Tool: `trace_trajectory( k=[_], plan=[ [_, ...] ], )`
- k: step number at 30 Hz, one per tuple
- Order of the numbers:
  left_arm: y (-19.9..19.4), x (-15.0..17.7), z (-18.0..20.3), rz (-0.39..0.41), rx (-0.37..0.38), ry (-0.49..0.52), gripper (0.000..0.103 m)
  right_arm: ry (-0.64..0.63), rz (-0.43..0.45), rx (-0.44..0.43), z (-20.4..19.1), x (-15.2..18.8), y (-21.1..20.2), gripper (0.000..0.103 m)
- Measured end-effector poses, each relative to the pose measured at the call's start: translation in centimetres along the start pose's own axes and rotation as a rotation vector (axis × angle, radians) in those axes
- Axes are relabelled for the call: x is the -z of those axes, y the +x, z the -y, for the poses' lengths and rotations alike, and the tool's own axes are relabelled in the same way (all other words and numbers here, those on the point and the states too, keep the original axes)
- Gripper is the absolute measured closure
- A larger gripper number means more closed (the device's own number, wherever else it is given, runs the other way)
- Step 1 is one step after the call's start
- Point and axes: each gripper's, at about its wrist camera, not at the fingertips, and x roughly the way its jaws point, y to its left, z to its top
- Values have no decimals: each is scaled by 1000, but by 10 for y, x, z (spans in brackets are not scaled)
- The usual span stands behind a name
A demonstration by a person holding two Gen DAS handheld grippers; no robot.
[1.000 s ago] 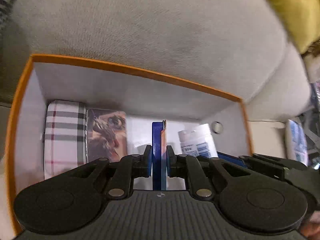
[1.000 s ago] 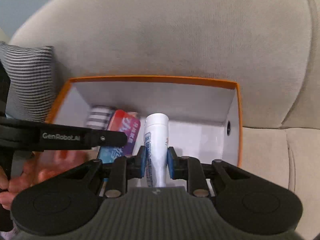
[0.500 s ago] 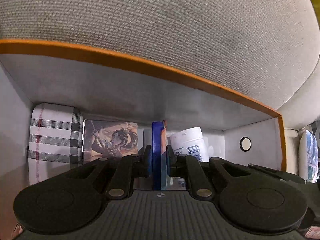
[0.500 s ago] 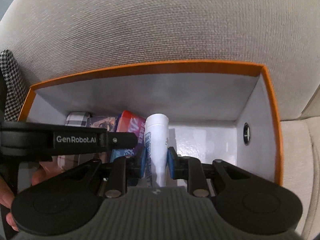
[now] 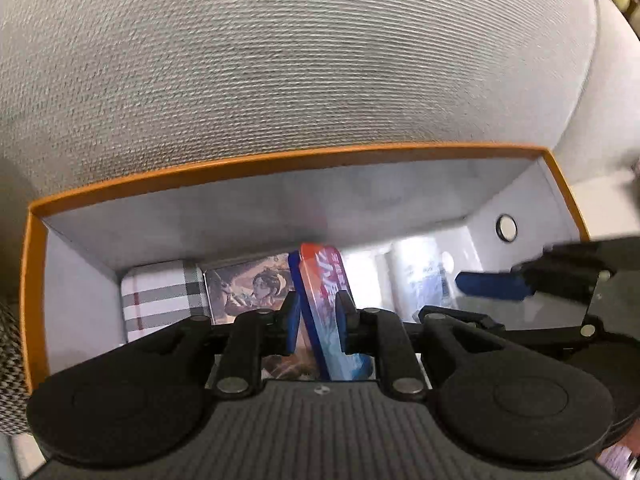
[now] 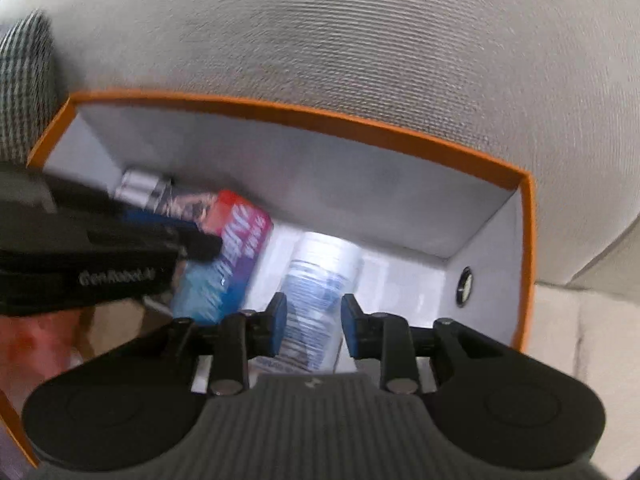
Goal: Organize rigid objects
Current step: 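Open left tool to drop the tin while right tool releases the white tube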
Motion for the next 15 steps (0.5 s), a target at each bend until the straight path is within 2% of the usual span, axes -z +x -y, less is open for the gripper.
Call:
trace_trajectory(
  k=[3,7,10,15],
  plan=[
    [2,0,-2,-29,2,-2,83,-142,-37,29,-10,4,2,65],
    [13,2,-1,-39,-1,4,83,-258,-92,17,-14,11,8,63],
    [24,3,3,-27,2,10,83,-277,-112,1,-20,8,22,64],
    [26,0,7,-31,6,13,84,-238,-145,-46,-14,-2,33,65]
  ],
)
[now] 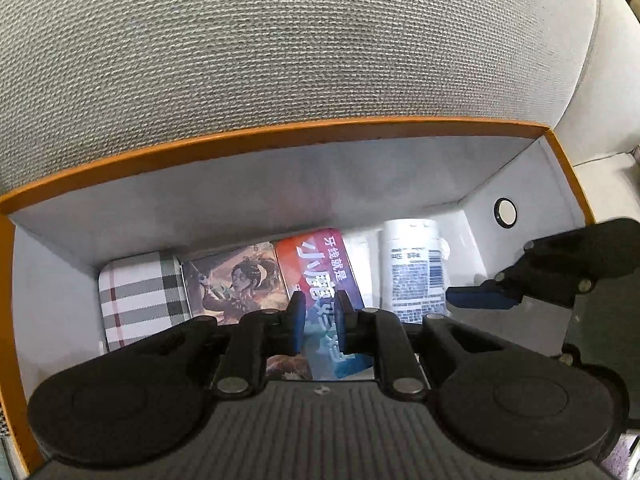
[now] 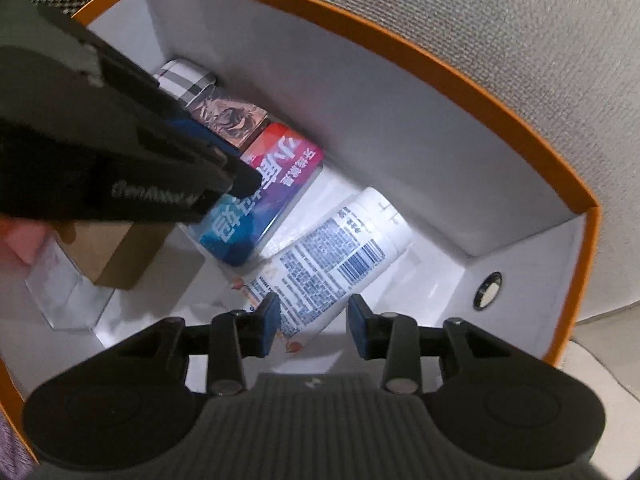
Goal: Organize rigid objects
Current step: 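Open left tool to drop the tin while right tool releases the white tube, then move both tools back down to the tape measure and dark blue bottle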
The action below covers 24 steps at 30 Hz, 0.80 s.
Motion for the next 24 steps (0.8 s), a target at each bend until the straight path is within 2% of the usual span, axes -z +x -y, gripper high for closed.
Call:
trace_trajectory(
  k=[5,9,14,19,24],
  plan=[
    [-7,8,-3,26,18,-15,84,-51,11,-2,1,-10,-1,73],
    [-16,16,-10,46,22,-11,84,-179,18,15,-8,-10,-2,77],
    [-30,25,-12,83,52,0,84,-174,38,26,-11,-6,-8,79],
    [-80,45,-14,139,57,43,84,-119,133,17,-9,12,-43,78],
    [-147,86,-8,246,135,88,84,-70,266,19,-18,45,-99,78]
  ],
)
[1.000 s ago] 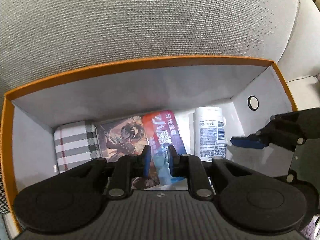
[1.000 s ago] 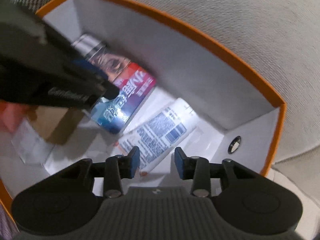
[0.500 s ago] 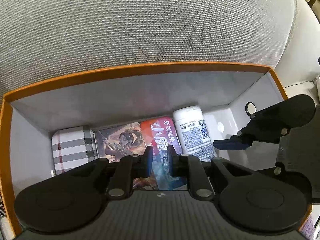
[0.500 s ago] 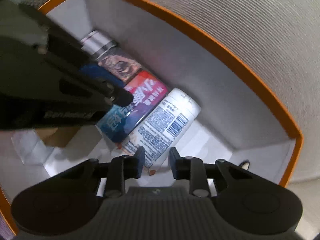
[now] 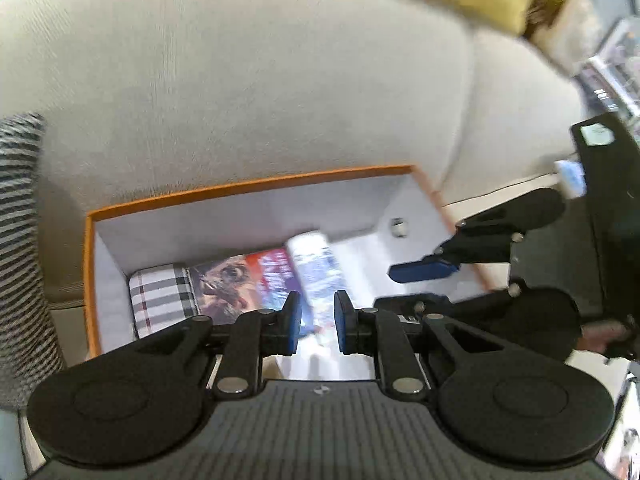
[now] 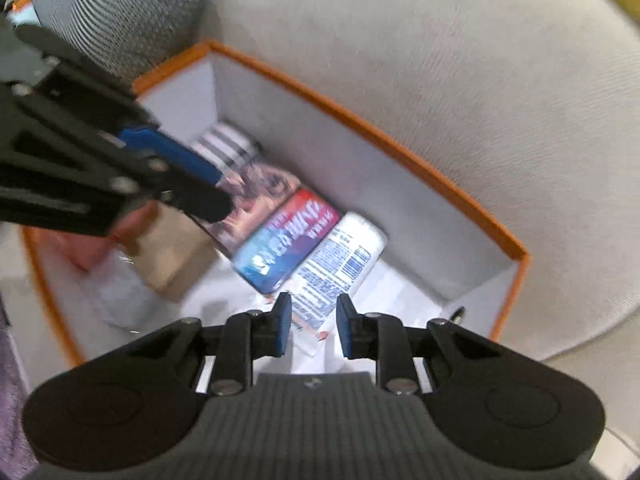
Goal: Organize rigid objects
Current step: 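Move both tools back down to the tape measure and dark blue bottle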
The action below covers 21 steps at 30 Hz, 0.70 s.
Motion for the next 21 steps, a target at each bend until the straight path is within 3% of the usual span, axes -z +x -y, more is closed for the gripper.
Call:
trace_trajectory(
  k=[4,11,15,16,18,21],
  plan=[
    [-46,32,16,50,36,27,84,76,115,-11,-11,25,-54,77],
    [-58,110,35,34,0,26,84,217,251,-13,-46,100,-110,77],
    [-50,147,46,9,-53,29,82,314,171,-42,-67,145,-88,76],
    [-44,154,48,4,-58,23,78,329,142,-34,-73,154,-79,73],
    [-32,166,52,1,-83,26,60,333,101,-4,-84,168,-62,66],
    [-15,175,63,-12,-149,109,54,337,58,48,-95,179,-41,62]
  ],
)
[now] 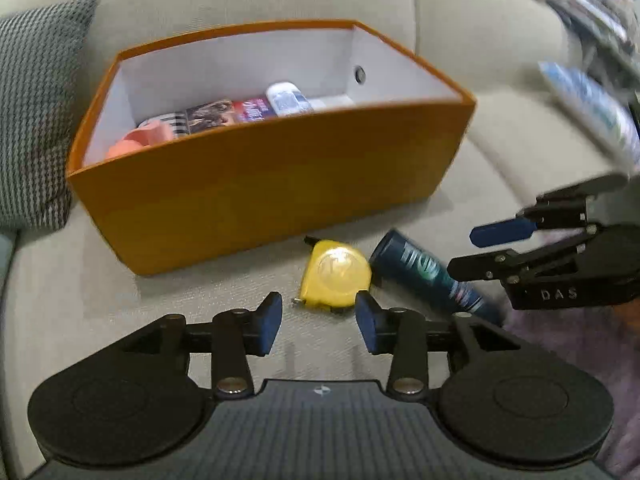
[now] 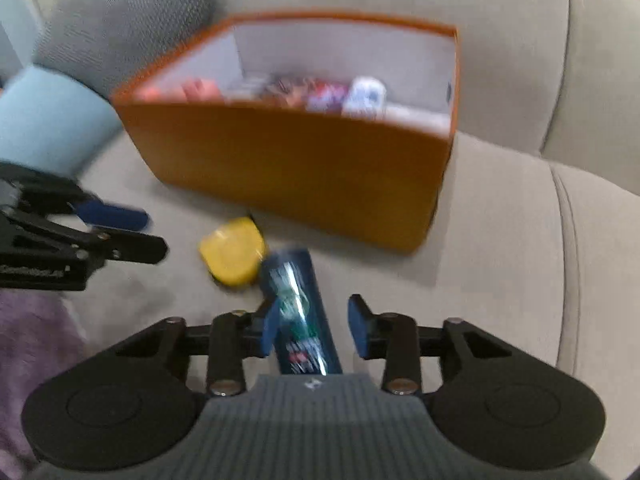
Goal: Organize rigid objects
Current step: 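Move both tools back down to the tape measure and dark blue bottle, then close left tool on the yellow tape measure while right tool grasps the dark blue bottle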
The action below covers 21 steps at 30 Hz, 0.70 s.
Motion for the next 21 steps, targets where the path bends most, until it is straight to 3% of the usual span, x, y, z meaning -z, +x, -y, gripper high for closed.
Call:
trace_trajectory(
  k=[6,12,21],
  plan=[
    [21,3,8,23,-5,89,36,25,-6,-22,-1,1,18,54],
    [42,5,18,-5,-17,168,33,44,-12,-65,4,4,28,53],
    [56,4,19,-5,-32,189,34,92,-43,-101,9,3,40,53]
  ],
)
